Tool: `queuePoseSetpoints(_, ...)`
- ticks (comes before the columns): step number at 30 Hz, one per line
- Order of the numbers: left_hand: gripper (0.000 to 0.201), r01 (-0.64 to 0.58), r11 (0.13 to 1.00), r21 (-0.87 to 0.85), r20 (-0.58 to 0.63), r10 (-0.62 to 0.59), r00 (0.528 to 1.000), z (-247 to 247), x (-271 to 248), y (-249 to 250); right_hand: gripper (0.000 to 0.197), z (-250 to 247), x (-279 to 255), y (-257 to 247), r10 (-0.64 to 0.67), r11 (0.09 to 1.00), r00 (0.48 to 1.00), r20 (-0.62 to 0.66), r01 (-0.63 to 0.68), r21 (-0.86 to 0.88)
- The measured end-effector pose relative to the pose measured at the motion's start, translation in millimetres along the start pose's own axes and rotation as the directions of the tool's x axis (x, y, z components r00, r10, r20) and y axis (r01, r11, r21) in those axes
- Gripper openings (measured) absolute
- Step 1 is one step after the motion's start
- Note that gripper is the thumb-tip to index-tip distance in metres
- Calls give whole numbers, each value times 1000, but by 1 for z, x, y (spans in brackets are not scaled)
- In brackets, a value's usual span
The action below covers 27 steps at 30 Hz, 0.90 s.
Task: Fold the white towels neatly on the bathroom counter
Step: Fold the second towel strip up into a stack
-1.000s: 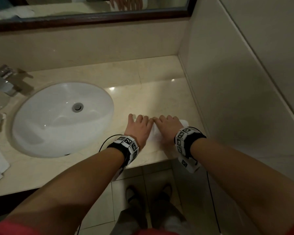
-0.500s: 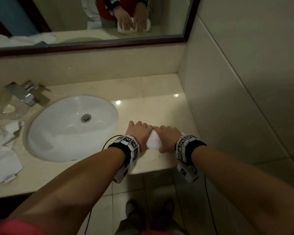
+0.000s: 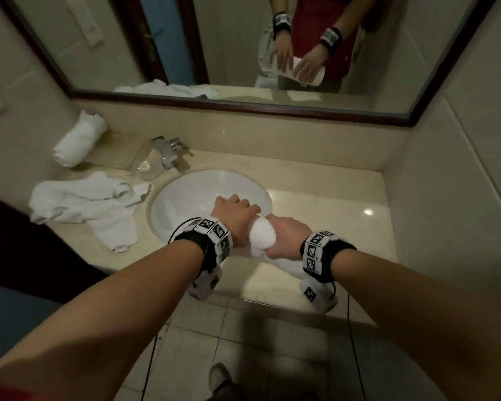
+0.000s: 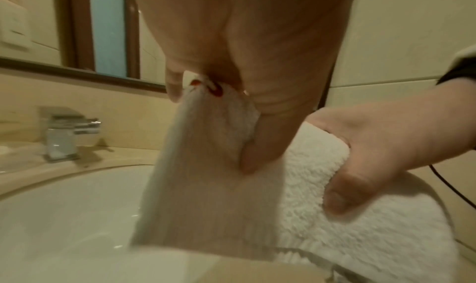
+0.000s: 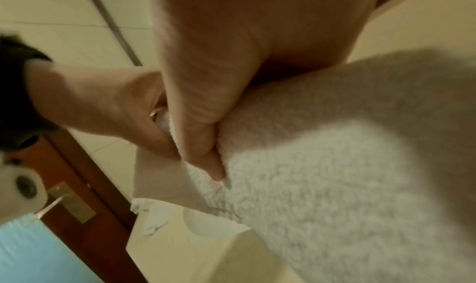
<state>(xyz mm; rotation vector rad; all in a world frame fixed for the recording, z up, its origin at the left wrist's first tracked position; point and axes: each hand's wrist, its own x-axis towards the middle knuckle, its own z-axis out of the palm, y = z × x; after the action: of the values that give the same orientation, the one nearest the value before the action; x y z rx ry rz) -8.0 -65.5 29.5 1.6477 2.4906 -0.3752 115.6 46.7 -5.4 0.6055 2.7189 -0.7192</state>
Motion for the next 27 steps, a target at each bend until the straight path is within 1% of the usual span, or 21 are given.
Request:
queuePoseSetpoints(3, 72, 88, 995, -52, -86, -92, 992, 2, -24, -38, 61, 7, 13, -35, 30, 990, 999, 21, -33, 134)
queuePoseSetpoints(5, 72, 146, 986, -82, -148, -157, 976, 2, -39, -61, 59, 8, 23, -61, 48, 978, 999, 13, -49, 201)
queuePoseSetpoints(7, 71, 199, 975, -103, -224, -217, 950, 1, -51, -84, 57, 6, 34, -88, 71, 966, 997, -4, -68, 248)
queuePoseSetpoints(9, 68, 240, 961, -136, -311, -271, 911, 1, -65, -115, 56, 5, 51, -120, 102, 941, 995, -20, -90, 326)
queuePoseSetpoints(11, 62, 242, 949, -200, -386, -303, 871, 2, -75, -146, 49, 4, 67, -152, 131, 901, 991, -36, -104, 420)
queuePoseSetpoints(13, 49, 224, 921, -319, -407, -346, 845, 5, -84, -176, 39, 3, 80, -183, 164, 838, 986, -38, -119, 532)
queuePoseSetpoints(14, 42, 199, 891, -408, -375, -362, 853, 5, -88, -188, 34, 3, 85, -197, 182, 790, 983, -29, -129, 599)
queuePoseSetpoints(15, 37, 174, 852, -494, -323, -366, 873, 6, -93, -203, 29, 3, 90, -214, 196, 744, 980, -24, -133, 655)
queuePoseSetpoints(16, 35, 160, 814, -558, -267, -359, 894, 7, -97, -216, 25, 4, 96, -229, 214, 707, 977, -19, -142, 693)
queuePoseSetpoints(17, 36, 166, 787, -594, -217, -355, 909, 9, -102, -230, 25, 5, 101, -244, 227, 679, 974, -20, -144, 720)
queuePoseSetpoints(20, 42, 173, 728, -664, -135, -344, 929, 15, -110, -265, 47, 5, 119, -282, 249, 619, 968, 8, -166, 768)
queuePoseSetpoints(21, 45, 166, 707, -688, -120, -336, 934, 19, -110, -276, 50, 5, 125, -293, 250, 598, 968, 25, -174, 782)
queuePoseSetpoints(24, 56, 140, 612, -778, -69, -306, 949, 23, -108, -301, 42, 4, 139, -316, 263, 519, 963, 60, -193, 833)
queuePoseSetpoints(27, 66, 175, 446, -878, 30, -314, 949, 24, -103, -318, 44, 7, 161, -330, 272, 458, 960, 73, -196, 867)
